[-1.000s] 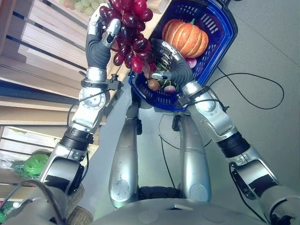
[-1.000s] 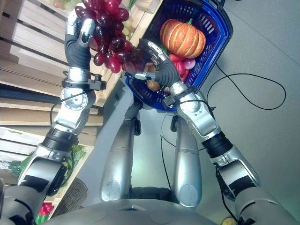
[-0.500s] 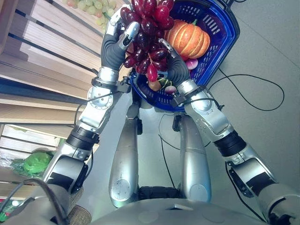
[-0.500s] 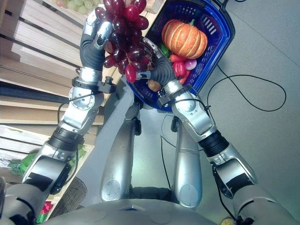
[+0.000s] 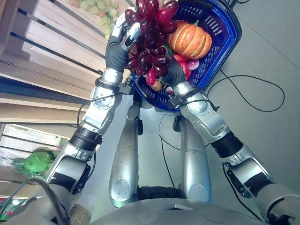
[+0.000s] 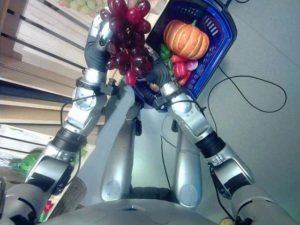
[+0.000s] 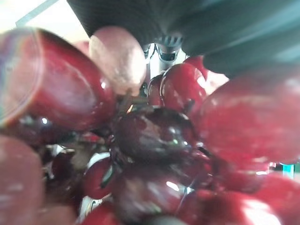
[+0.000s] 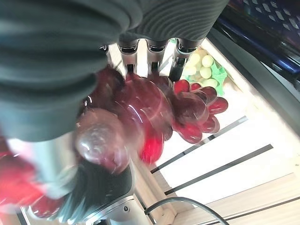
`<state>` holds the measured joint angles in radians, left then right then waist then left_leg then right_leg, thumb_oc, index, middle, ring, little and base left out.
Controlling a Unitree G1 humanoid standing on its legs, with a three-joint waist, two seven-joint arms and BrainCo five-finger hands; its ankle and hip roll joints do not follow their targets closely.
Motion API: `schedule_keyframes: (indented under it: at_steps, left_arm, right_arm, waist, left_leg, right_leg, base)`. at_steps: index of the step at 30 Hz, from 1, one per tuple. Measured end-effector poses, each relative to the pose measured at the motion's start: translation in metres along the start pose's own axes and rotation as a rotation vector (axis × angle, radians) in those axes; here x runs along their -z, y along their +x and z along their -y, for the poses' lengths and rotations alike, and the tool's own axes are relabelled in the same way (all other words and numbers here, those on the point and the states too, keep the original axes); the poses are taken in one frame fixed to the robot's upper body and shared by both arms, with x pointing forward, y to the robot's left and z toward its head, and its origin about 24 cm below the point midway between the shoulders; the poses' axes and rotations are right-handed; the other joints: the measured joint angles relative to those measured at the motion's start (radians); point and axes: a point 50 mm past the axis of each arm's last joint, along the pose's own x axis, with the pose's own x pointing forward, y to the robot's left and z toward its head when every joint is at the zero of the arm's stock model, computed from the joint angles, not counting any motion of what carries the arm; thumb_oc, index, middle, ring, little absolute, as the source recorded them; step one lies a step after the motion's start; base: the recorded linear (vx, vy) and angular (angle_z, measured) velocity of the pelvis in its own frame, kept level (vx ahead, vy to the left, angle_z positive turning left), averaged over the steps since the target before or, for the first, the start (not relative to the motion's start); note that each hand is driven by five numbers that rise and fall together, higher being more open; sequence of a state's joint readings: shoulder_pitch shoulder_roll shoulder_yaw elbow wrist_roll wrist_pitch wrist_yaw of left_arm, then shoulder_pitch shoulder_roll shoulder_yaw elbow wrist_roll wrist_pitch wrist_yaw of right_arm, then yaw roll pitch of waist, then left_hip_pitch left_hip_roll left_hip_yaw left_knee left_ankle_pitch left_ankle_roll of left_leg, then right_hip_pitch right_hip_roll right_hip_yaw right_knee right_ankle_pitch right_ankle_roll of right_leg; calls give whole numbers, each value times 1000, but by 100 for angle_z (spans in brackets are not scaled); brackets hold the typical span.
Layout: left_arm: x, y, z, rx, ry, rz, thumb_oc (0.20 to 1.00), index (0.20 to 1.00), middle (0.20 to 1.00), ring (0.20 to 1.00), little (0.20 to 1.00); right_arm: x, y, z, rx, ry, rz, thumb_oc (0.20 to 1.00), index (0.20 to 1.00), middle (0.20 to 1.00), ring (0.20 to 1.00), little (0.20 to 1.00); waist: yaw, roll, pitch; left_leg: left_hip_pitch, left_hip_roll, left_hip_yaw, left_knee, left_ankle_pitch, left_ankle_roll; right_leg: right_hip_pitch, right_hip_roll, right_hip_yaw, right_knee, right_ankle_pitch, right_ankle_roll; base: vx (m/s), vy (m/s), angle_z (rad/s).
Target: Pick up fruits and vegetables into the basket
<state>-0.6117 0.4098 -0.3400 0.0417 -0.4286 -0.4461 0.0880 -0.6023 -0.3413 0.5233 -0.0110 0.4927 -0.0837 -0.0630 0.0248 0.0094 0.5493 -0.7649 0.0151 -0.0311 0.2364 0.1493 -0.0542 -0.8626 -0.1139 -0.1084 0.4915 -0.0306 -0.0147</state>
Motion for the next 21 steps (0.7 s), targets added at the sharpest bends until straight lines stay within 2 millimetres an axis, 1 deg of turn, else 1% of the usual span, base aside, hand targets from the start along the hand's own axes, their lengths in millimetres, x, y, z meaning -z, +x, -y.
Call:
schedule_keyframes:
  at_steps: [5,13,14,19,21]
  left_arm:
    - [-6,2,7,34,-19,22,200,200,200,200,200]
    - [-9,3,9,11,-18,40,200,200,200,200,200]
    - [-10,3,8,-6,-2,43,1000,1000,1000,1000,1000]
    - [-9,1,6,-79,5,42,1000,1000,1000,1000,1000]
    - [-9,1,5,-117,38,49,1000,1000,1000,1000,1000]
  right_arm:
    - [1,0,-1,-6,1,-3,200,200,200,200,200]
    - [3,-1,-5,-19,2,-11,200,200,200,200,200]
    - [3,0,-5,-18,2,-10,200,200,200,200,200]
    - [2,0,-3,2,3,-9,200,200,200,200,200]
    - [1,0,-1,13,22,-6,200,200,200,200,200]
  waist:
    - [0,0,0]
    - [0,0,0]
    - [0,0,0]
    - [2,0,0]
    - [2,0,0]
  left_leg:
    - [2,0,-1,0,0,0]
    - [3,-1,-1,0,0,0]
    - [3,-1,-1,0,0,0]
    - [3,-1,-2,0,1,0]
    - [3,-1,-3,0,1,0]
  right_leg:
    - [5,-1,-5,0,0,0]
    - [6,-2,-5,-1,0,0]
    - [6,-2,-5,-1,0,0]
    - [6,-2,-6,0,0,0]
    - [6,-2,-6,0,0,0]
  base:
    - [-1,-5,1]
    - [0,0,0]
    - [0,0,0]
    - [0,0,0]
    - [0,0,0]
